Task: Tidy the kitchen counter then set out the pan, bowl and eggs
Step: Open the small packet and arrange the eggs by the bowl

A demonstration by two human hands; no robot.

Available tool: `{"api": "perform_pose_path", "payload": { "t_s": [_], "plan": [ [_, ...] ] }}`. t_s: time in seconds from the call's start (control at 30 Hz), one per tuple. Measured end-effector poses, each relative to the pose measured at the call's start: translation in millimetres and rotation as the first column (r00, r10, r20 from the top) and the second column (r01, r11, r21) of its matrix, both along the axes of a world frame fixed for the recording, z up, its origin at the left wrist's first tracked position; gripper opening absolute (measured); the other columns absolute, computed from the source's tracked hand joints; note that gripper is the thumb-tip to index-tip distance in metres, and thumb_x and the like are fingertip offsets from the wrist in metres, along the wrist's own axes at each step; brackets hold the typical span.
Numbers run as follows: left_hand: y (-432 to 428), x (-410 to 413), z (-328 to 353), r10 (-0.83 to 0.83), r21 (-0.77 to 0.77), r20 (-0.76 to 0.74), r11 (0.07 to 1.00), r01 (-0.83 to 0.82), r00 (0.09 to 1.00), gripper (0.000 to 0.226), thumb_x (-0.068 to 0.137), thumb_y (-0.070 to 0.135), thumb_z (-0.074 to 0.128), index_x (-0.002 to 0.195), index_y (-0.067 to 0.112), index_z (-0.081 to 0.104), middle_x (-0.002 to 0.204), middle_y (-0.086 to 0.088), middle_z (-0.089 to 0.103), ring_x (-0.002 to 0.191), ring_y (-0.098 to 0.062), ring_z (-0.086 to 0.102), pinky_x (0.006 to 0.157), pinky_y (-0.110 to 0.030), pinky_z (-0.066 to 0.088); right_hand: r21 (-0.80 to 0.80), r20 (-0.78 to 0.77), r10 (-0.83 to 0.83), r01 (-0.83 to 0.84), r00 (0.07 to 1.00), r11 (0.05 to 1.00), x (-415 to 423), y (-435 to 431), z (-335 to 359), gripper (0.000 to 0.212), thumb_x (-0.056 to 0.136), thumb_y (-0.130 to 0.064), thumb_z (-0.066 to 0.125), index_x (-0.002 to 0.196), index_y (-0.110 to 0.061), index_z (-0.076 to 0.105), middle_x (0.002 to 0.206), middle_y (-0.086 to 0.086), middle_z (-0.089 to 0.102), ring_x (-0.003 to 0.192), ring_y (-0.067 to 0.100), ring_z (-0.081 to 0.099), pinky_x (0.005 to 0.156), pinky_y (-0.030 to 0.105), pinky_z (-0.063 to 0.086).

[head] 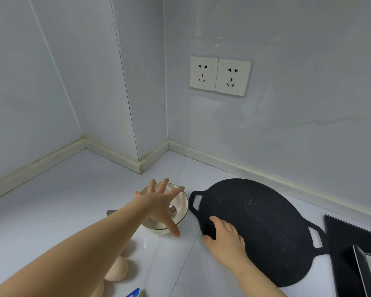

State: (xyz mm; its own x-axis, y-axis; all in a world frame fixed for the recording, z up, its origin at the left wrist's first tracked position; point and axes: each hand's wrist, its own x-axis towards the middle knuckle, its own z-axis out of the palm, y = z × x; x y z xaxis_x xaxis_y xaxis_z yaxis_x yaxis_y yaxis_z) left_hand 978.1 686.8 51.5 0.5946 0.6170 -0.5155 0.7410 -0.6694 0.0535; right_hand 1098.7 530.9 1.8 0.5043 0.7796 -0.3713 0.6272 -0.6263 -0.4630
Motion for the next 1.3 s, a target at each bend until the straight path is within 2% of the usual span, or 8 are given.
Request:
{"api": "perform_pose_path", "payload": {
  "t_s": [0.23, 0.43, 0.6, 0.7, 0.83, 0.97, 1.13, 1.3],
  "plan": [
    [5, -5, -7, -0.068, 0.093, 0.049, 0.994, 0.064, 0.996, 0.119, 0.053, 0.066, 0.075, 0.141, 0.052, -0.003, 0.155, 0.006, -0.009, 0.142, -0.034, -0.006, 0.105, -0.058, 0.021, 0.207, -0.071, -0.139, 0.151, 0.988, 0.967, -6, 23, 2, 0.043, 0.097, -0.031, 0.044, 0.139, -0.024, 0.038, 0.139, -0.003, 0.047, 0.127, 0.017, 0.044, 0.106, 0.035, 0.037],
    [13, -8, 1, -0.072, -0.004, 0.058, 0.997, 0.072, 0.996, 0.119, 0.059, 0.065, 0.073, 0.146, 0.043, -0.005, 0.157, 0.009, -0.008, 0.144, -0.029, -0.003, 0.107, -0.056, 0.022, 0.287, -0.529, -0.105, 0.293, 0.842, 0.912, -28, 52, 27, 0.013, 0.098, -0.029, 0.040, 0.109, -0.029, 0.048, 0.094, -0.005, 0.059, 0.071, 0.012, 0.062, 0.050, 0.011, 0.045],
    [44, -18, 20, 0.150, -0.134, 0.167, 0.983, -0.129, 0.974, 0.063, 0.093, 0.033, 0.050, 0.148, 0.024, 0.020, 0.150, -0.003, 0.031, 0.130, -0.026, 0.042, 0.102, -0.039, 0.042, 0.195, -0.594, -0.117, 0.283, 0.796, 0.939, -39, 64, 33, 0.023, 0.096, -0.010, 0.033, 0.106, -0.027, 0.046, 0.104, 0.011, 0.059, 0.055, 0.018, 0.062, 0.049, 0.024, 0.056],
    [61, -33, 23, 0.387, -0.345, 0.166, 0.884, -0.314, 0.907, 0.045, 0.096, 0.007, 0.036, 0.140, 0.017, 0.039, 0.130, -0.011, 0.051, 0.098, -0.028, 0.065, 0.071, -0.035, 0.059, 0.196, -0.564, -0.148, 0.306, 0.813, 0.932, -41, 68, 27, 0.028, 0.094, -0.007, 0.028, 0.103, -0.021, 0.050, 0.108, 0.017, 0.059, 0.051, 0.020, 0.062, 0.048, 0.026, 0.055],
    [71, -48, 25, 0.557, -0.618, 0.141, 0.695, -0.367, 0.819, 0.033, 0.100, 0.008, 0.034, 0.131, 0.006, 0.045, 0.104, -0.009, 0.059, 0.073, -0.025, 0.066, 0.059, -0.036, 0.059, 0.223, -0.539, -0.194, 0.361, 0.819, 0.905, -40, 78, 26, 0.030, 0.091, -0.002, 0.028, 0.105, -0.011, 0.053, 0.088, 0.013, 0.060, 0.044, 0.019, 0.059, 0.044, 0.025, 0.052],
    [90, -51, 29, 0.758, -0.783, 0.213, 0.510, -0.356, 0.616, 0.032, 0.100, 0.028, 0.038, 0.124, 0.008, 0.045, 0.120, -0.006, 0.056, 0.085, -0.028, 0.066, 0.061, -0.040, 0.058, 0.284, -0.539, -0.222, 0.424, 0.812, 0.860, -25, 107, 39, 0.030, 0.092, -0.002, 0.030, 0.108, -0.013, 0.052, 0.077, 0.009, 0.060, 0.042, 0.019, 0.058, 0.040, 0.024, 0.050],
    [112, -43, 14, 0.951, -0.959, 0.182, 0.228, -0.168, 0.250, 0.025, 0.098, 0.017, 0.043, 0.110, 0.004, 0.061, 0.106, -0.010, 0.065, 0.086, -0.033, 0.065, 0.071, -0.045, 0.059, 0.312, -0.514, -0.275, 0.476, 0.812, 0.822, -4, 147, 44, 0.021, 0.094, -0.003, 0.030, 0.102, -0.015, 0.046, 0.079, 0.010, 0.058, 0.046, 0.023, 0.058, 0.038, 0.023, 0.050],
    [126, -25, -16, 0.988, -0.996, 0.088, 0.089, -0.004, 0.130, 0.027, 0.097, 0.014, 0.040, 0.102, 0.007, 0.066, 0.114, -0.009, 0.062, 0.092, -0.035, 0.063, 0.067, -0.046, 0.059, 0.294, -0.533, -0.337, 0.543, 0.776, 0.786, 20, 177, 30, 0.022, 0.092, -0.002, 0.029, 0.100, -0.010, 0.047, 0.092, 0.024, 0.061, 0.047, 0.027, 0.058, 0.039, 0.027, 0.053]
  ]
}}
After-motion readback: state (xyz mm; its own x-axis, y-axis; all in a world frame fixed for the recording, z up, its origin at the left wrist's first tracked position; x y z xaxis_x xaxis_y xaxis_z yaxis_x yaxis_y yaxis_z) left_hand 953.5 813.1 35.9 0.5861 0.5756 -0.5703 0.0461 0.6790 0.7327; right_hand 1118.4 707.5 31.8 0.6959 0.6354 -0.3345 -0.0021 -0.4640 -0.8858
